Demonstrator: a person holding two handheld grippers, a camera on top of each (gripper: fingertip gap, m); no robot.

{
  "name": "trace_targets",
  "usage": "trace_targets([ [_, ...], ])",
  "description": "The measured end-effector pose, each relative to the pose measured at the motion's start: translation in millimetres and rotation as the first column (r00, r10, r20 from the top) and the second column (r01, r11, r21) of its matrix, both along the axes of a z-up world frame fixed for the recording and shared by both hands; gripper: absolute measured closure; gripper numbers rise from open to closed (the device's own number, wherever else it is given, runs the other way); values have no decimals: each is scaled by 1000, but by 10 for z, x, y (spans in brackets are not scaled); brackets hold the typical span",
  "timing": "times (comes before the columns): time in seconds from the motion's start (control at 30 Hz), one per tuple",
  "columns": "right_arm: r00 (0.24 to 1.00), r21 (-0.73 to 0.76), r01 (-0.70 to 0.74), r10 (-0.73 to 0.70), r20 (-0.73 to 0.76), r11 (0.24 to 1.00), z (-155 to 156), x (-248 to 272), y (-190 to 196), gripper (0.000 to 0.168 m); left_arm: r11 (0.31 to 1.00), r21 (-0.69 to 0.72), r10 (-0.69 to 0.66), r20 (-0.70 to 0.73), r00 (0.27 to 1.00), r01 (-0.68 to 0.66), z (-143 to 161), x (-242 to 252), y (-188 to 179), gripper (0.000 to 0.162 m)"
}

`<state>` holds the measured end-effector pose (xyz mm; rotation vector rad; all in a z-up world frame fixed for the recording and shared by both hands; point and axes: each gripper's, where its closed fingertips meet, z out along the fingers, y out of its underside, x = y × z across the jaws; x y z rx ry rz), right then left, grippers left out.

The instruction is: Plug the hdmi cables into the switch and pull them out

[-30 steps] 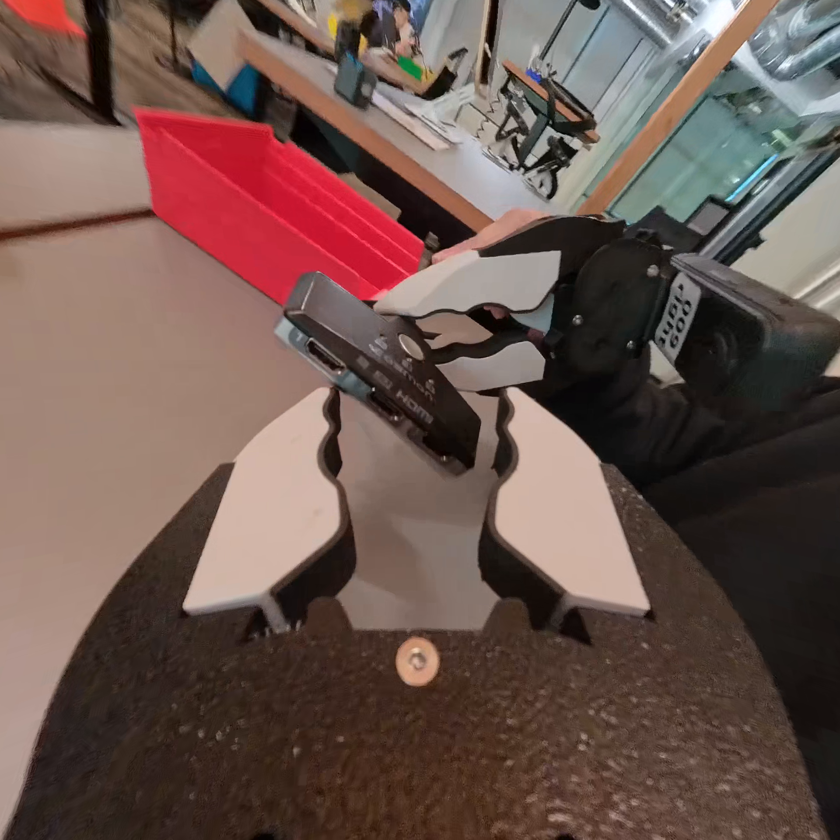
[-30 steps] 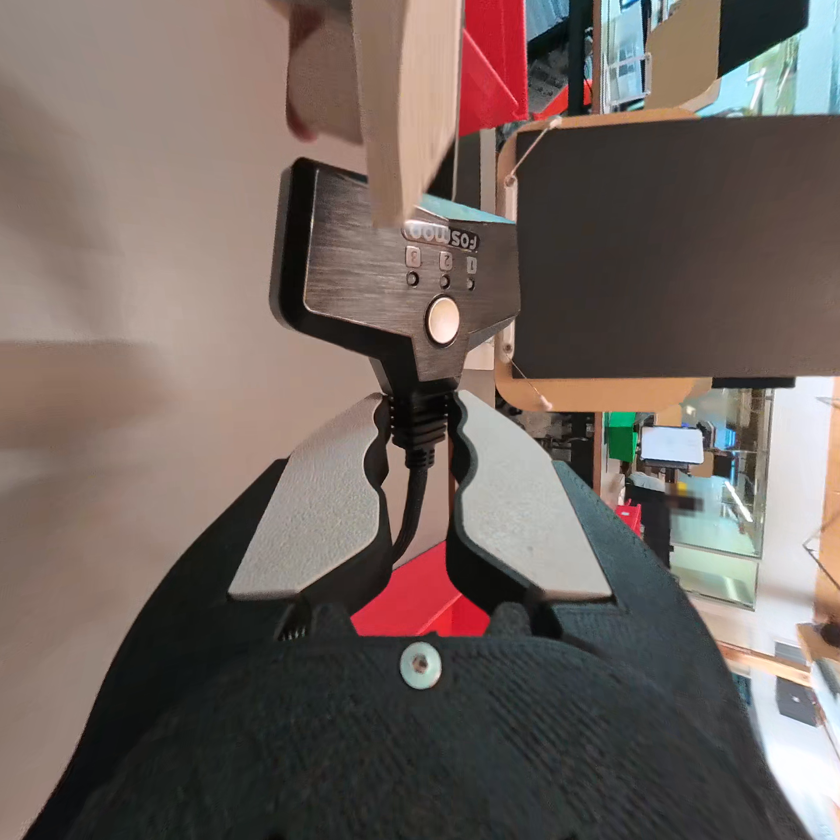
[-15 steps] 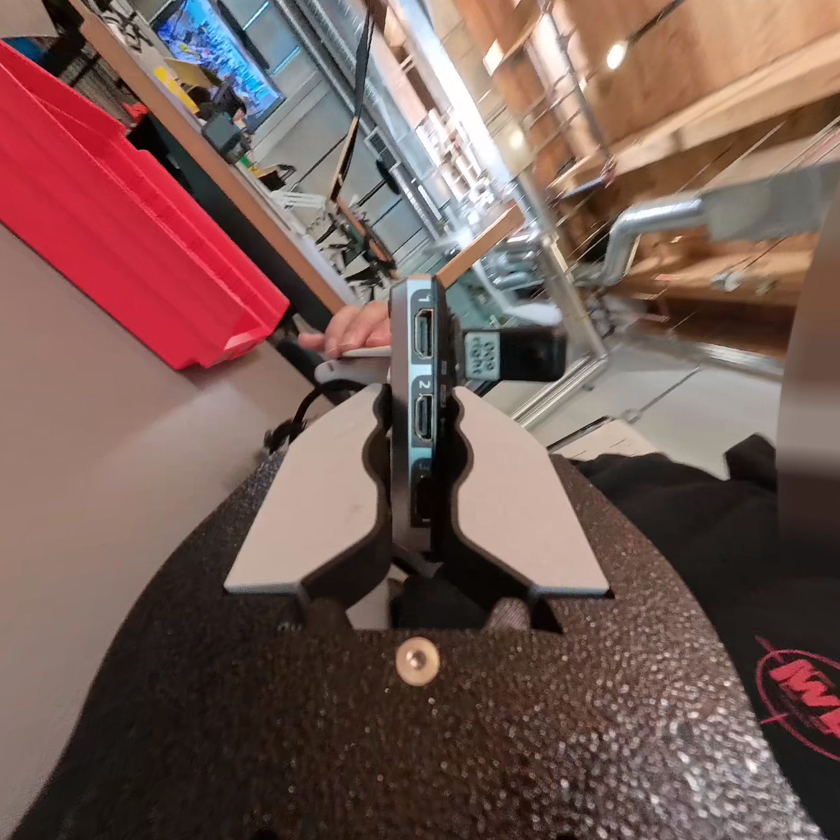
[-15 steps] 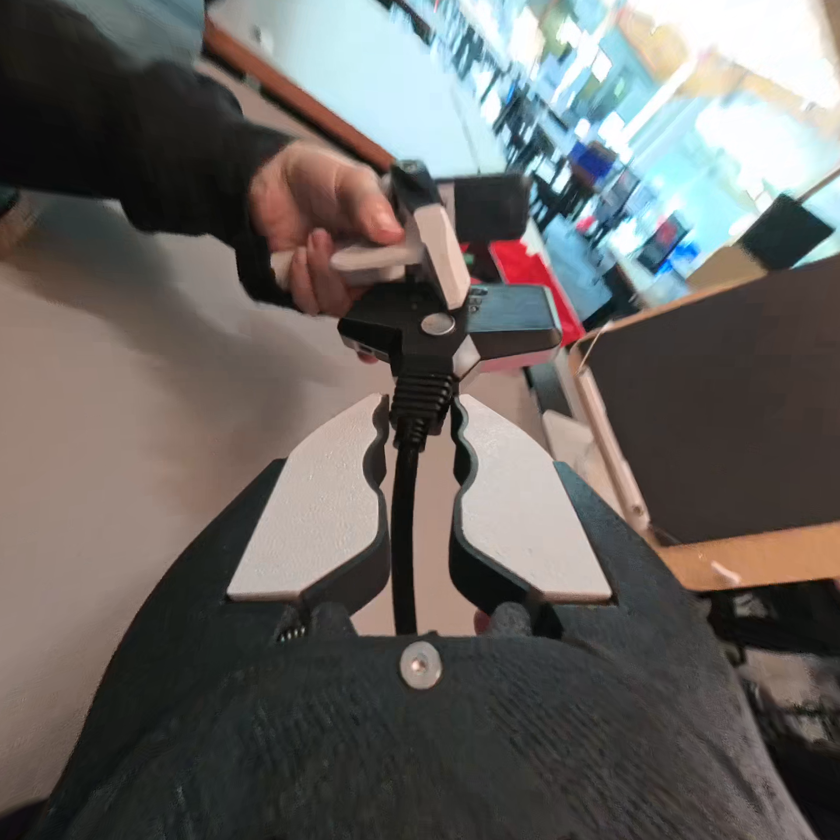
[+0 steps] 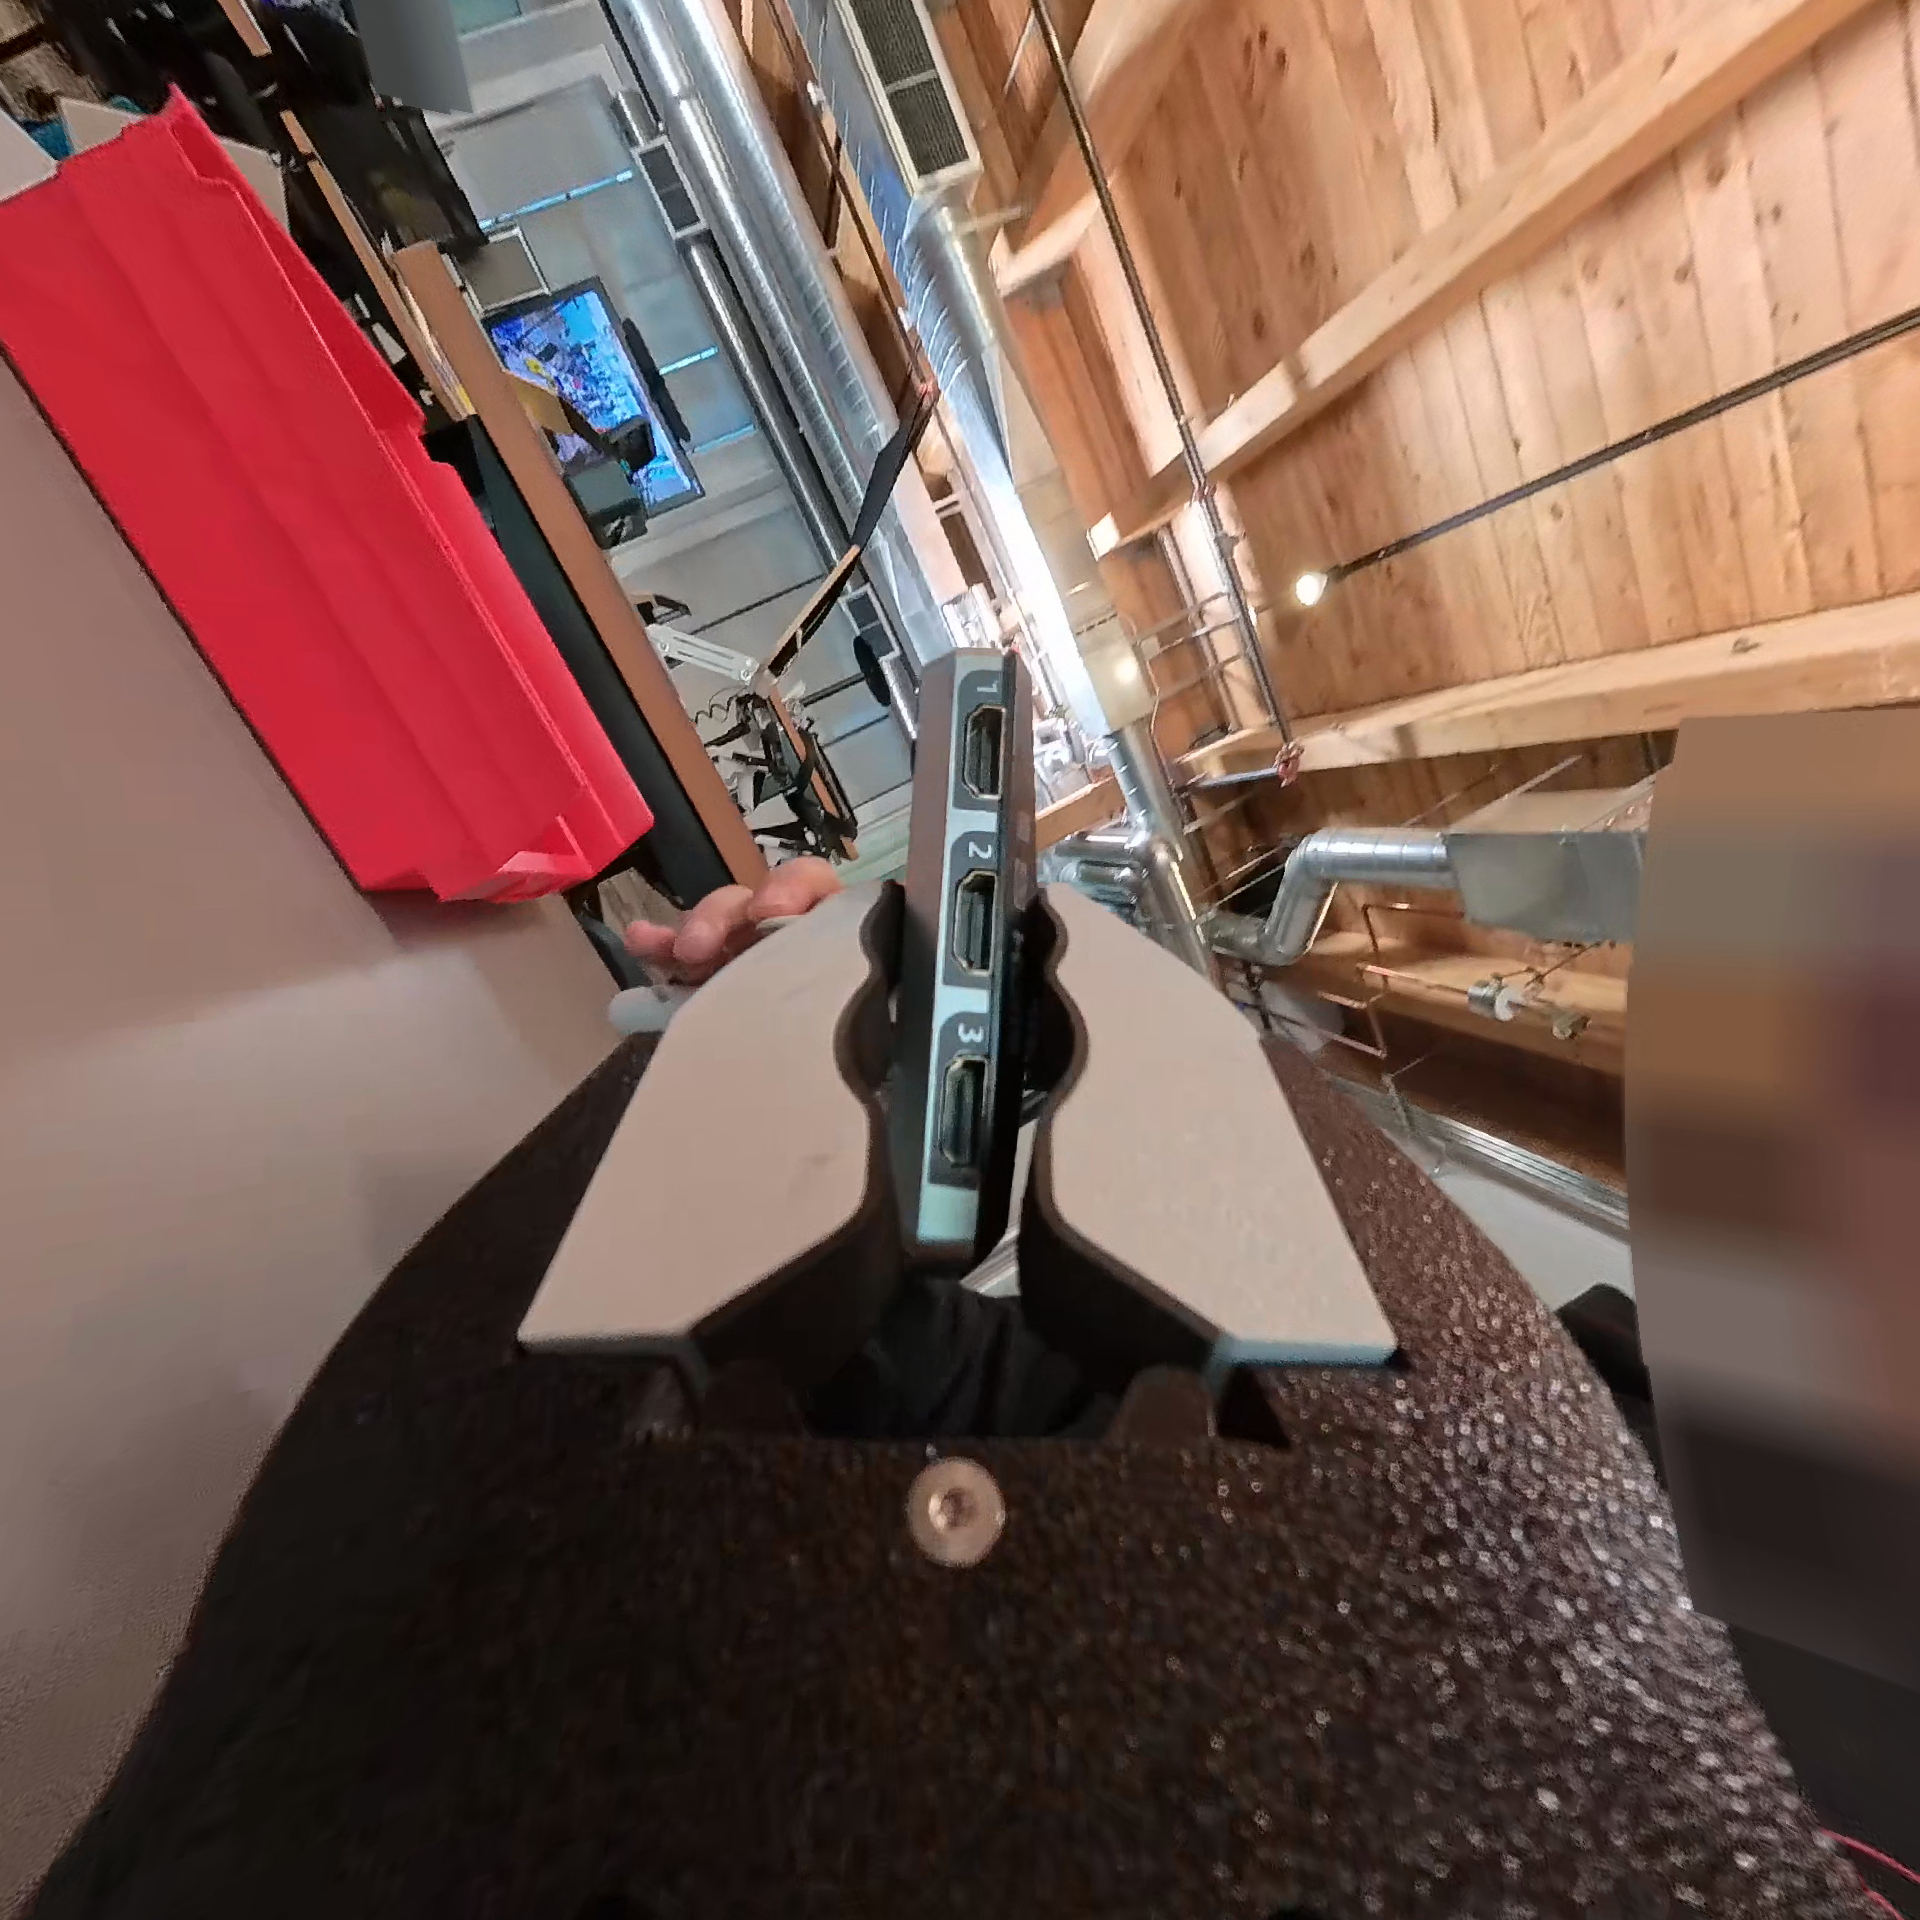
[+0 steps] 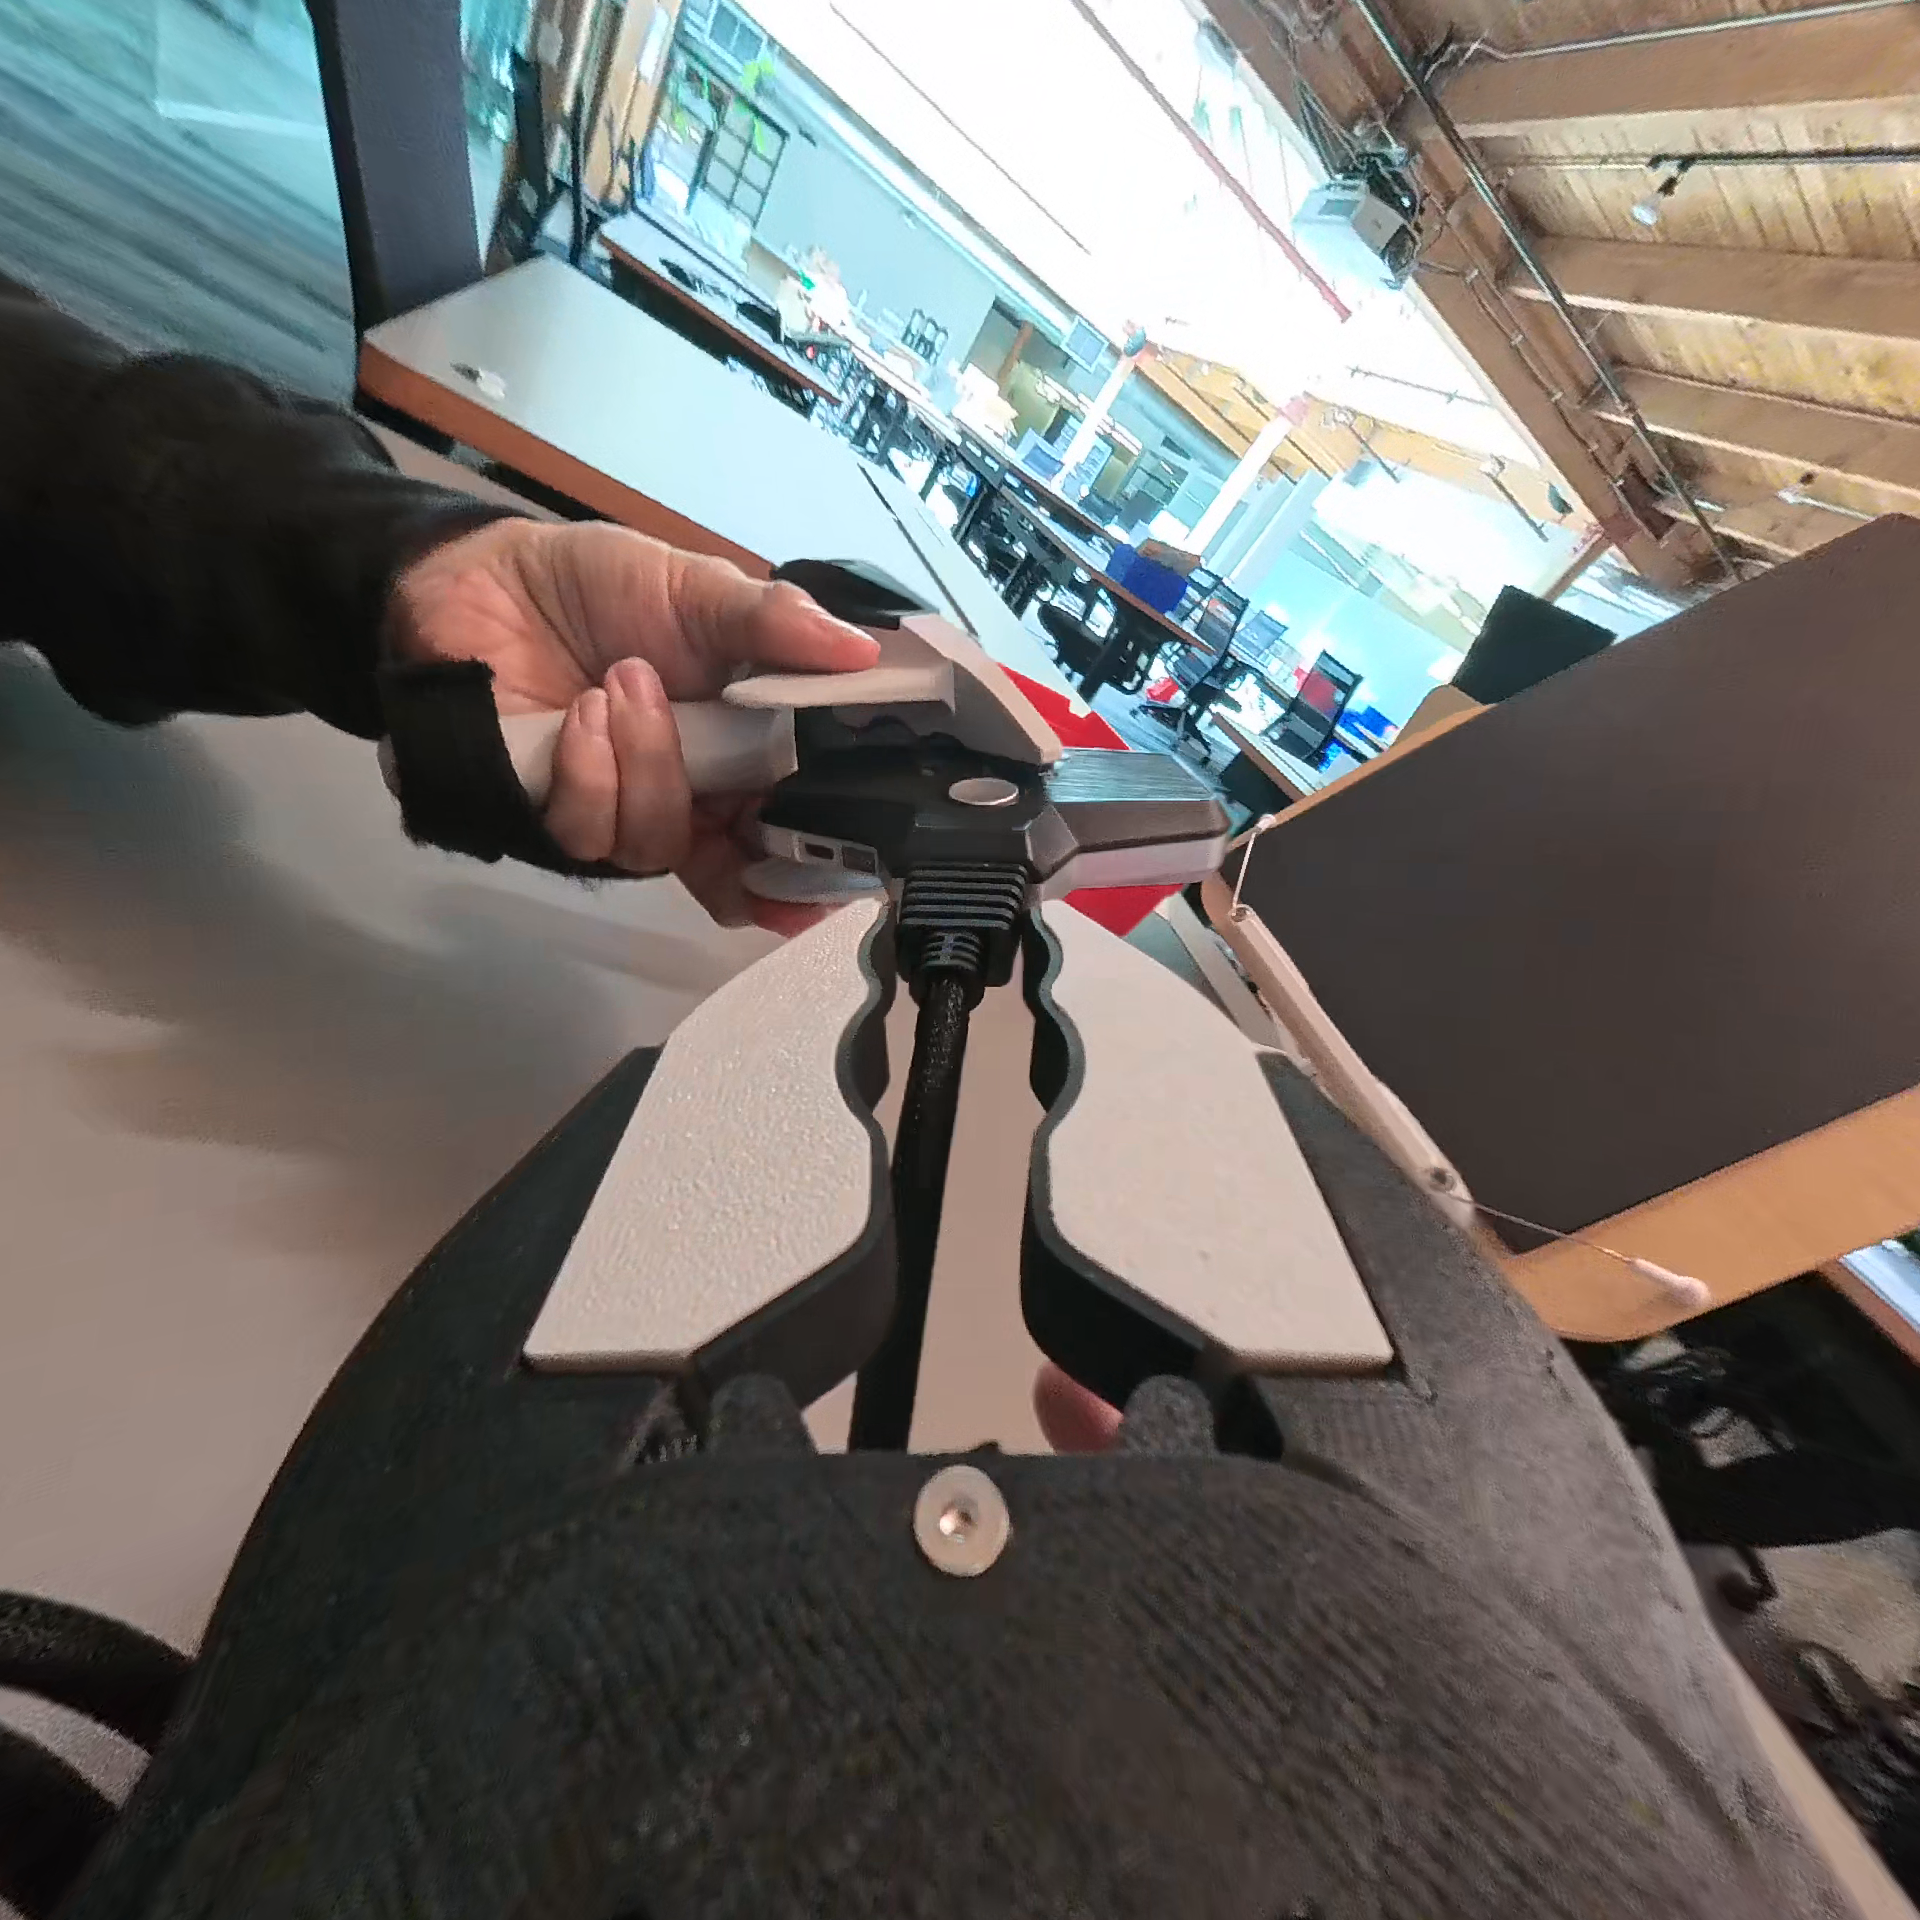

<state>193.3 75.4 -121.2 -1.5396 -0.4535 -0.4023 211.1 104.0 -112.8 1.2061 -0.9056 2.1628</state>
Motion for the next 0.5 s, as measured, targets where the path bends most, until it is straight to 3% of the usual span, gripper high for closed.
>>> trace_targets([
  [0.27,985,-31,-21,15,-170,999,-57,70,-3,146,993,-31,109,-31,994,-110,-71,57,22,140],
  [0.4,970,-12,-72,67,-234,997,-85,71,-7,146,964,160,206,66,976,-214,-85,49,81,138],
  [0.5,941,76,-127,144,-307,989,-4,95,-76,146,880,315,299,211,931,-354,48,-2,320,136],
])
